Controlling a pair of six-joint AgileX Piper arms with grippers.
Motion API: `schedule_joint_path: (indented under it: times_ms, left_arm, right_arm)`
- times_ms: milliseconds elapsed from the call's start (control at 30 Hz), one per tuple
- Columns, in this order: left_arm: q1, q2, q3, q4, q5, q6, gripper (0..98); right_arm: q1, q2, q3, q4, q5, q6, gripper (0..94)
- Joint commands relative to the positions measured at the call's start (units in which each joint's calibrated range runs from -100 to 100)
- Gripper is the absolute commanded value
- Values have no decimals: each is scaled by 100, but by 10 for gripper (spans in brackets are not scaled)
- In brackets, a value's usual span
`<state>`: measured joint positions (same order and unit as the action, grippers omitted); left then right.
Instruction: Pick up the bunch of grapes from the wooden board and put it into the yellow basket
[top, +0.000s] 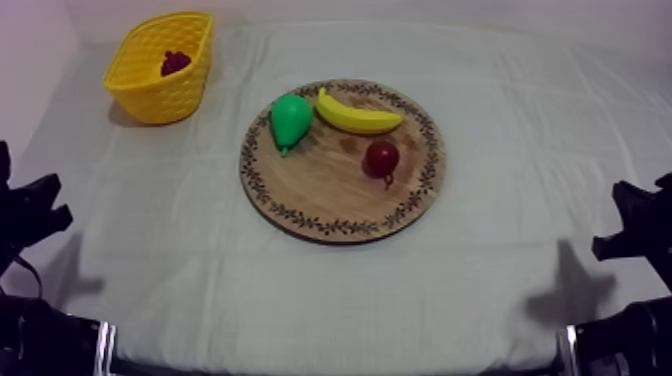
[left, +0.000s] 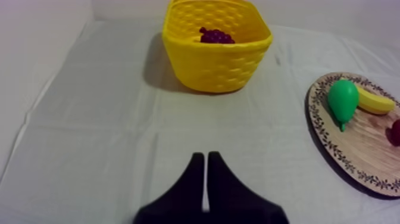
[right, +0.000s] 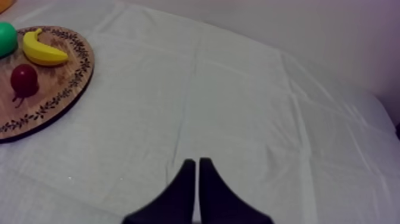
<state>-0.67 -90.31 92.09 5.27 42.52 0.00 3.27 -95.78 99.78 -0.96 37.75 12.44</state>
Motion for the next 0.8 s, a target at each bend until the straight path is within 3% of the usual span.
schedule_joint_path:
  times_ms: [0, 600, 700, 767]
  left_arm:
    - [7, -189, 205, -5, -58, 0, 0]
    - [124, -924, 475, -88, -200, 85, 0]
    - [129, -936, 544, -156, -410, 288, 0]
    - [138, -940, 644, -404, -691, 634, 0]
  right_arm:
    - [3, 2, -1, 0, -1, -1, 3]
    - [3, 2, -1, 0, -1, -1, 3]
    - [3, 2, -1, 0, -1, -1, 3]
    - [3, 2, -1, 0, -1, -1, 3]
